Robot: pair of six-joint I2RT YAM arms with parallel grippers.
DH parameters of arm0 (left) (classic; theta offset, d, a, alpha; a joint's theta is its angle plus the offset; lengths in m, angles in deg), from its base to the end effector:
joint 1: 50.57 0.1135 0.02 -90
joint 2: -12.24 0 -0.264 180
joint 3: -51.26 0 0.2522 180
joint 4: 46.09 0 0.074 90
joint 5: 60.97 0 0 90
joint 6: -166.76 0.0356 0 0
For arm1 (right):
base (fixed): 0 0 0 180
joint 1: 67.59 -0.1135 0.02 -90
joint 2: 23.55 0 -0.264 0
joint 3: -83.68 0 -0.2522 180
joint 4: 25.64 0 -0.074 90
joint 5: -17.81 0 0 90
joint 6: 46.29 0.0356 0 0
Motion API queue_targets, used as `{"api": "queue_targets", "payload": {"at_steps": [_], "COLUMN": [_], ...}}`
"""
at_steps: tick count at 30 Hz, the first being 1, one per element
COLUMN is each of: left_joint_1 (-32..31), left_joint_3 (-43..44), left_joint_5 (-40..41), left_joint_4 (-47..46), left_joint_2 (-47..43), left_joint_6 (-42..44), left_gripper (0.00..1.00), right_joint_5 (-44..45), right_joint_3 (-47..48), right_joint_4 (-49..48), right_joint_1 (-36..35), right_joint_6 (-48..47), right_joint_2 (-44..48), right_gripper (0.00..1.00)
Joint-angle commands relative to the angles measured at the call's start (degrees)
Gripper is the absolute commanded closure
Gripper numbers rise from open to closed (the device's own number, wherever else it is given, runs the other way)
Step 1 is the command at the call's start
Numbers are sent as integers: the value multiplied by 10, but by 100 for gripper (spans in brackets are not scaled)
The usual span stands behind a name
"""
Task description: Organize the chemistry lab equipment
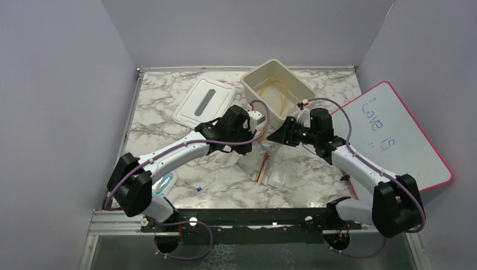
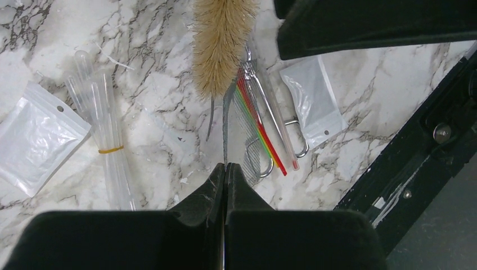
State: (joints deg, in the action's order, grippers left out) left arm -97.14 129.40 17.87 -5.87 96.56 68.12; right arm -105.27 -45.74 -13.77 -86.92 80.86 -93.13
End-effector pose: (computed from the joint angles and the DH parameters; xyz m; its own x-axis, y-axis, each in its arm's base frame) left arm 0.2148 -0.2369 0.2702 -0.6130 0.4332 -0.6607 0.7203 0.6500 -0.2422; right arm 0.2346 0.1029 0.2255 -0.8204 0.2485 -0.5150 -0.2810 0.6092 0.7416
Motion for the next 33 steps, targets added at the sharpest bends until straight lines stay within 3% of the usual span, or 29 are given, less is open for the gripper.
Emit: {"api": "queue_targets", "payload": {"at_steps": [1,6,12,14,21,26,33], "left_joint_1": [2,2,3,4,6,9,18], "left_joint_3": [21,20,21,21,21,32,63], "left_joint_5": [-35,-32,-42,-47,-60,-32,33], "left_joint_4": [5,5,10,15,28,35,34], "left_joint_2": [-6,-8,-27,-42,-90,-113,-138], "left_joint_6": [17,18,23,28,38,31,-15], "left_gripper": [100,100,100,100,100,100,100], "right_joint_5": [-12,28,136,157,165,112,113], "right_joint_3": [45,67,86,85,97,108,104], "right_joint_4": [-89,-105,-53,-47,-26,-10,18], "right_joint_1": [-26,-44,-61,-62,-63,-64,-63], "right_joint_6": [35,68,75,73,48,24,44], "right_joint_2": [-46,-94,-121,-118,-106,-79,35], "right_gripper": [48,51,70,72,68,52,41]}}
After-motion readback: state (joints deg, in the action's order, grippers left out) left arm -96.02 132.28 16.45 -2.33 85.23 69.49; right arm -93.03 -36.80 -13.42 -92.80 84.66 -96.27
